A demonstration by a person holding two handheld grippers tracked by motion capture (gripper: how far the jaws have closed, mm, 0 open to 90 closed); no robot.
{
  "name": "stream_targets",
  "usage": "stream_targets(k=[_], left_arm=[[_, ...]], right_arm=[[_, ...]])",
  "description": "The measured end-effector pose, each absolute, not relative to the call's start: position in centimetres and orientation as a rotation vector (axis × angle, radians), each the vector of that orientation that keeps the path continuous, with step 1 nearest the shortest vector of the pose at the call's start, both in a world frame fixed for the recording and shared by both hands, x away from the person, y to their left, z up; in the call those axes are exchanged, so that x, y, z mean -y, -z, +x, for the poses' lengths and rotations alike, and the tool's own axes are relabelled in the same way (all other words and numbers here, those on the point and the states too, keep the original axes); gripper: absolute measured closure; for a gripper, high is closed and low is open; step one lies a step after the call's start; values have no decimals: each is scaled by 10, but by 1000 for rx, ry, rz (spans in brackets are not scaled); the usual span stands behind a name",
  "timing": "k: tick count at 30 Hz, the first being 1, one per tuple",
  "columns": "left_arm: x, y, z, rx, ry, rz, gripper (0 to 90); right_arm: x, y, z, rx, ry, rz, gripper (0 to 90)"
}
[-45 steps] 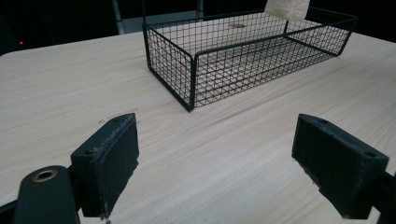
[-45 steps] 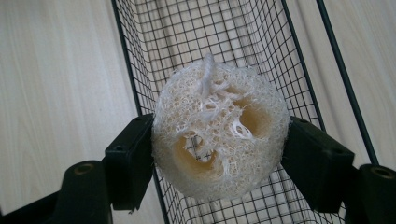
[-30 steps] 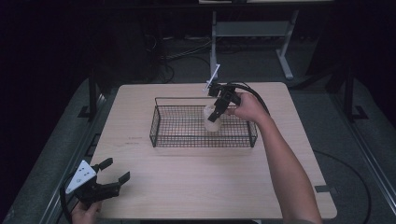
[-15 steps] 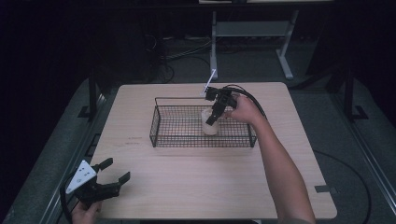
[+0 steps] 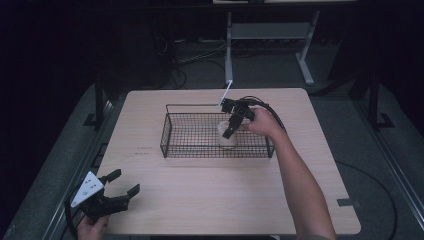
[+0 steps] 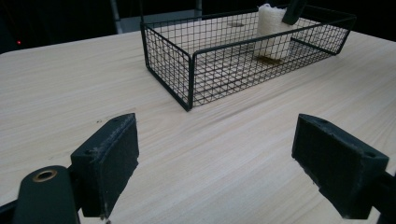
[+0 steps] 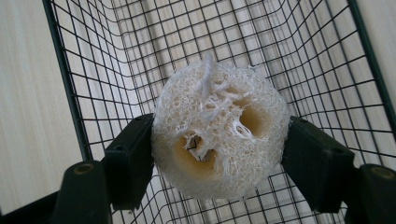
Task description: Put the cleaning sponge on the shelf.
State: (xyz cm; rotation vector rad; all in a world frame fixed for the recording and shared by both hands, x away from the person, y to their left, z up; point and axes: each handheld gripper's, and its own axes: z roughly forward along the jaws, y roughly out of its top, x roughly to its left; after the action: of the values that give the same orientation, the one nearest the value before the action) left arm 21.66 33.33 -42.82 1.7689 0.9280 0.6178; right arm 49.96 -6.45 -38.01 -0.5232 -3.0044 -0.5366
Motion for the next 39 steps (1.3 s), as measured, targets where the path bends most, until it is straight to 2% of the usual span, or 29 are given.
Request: stream_targets(k=[8, 21, 39], left_arm=[[-333, 429, 217, -931, -615, 1767, 140], [-333, 428, 217, -938, -618, 1764, 139], [-334, 428, 217, -934, -619, 1767, 139]], right_arm=[[68, 391, 497, 2976, 583, -540, 286], [67, 390, 497, 2984, 588, -529, 277], [68, 387, 496, 2987, 589, -546, 211]])
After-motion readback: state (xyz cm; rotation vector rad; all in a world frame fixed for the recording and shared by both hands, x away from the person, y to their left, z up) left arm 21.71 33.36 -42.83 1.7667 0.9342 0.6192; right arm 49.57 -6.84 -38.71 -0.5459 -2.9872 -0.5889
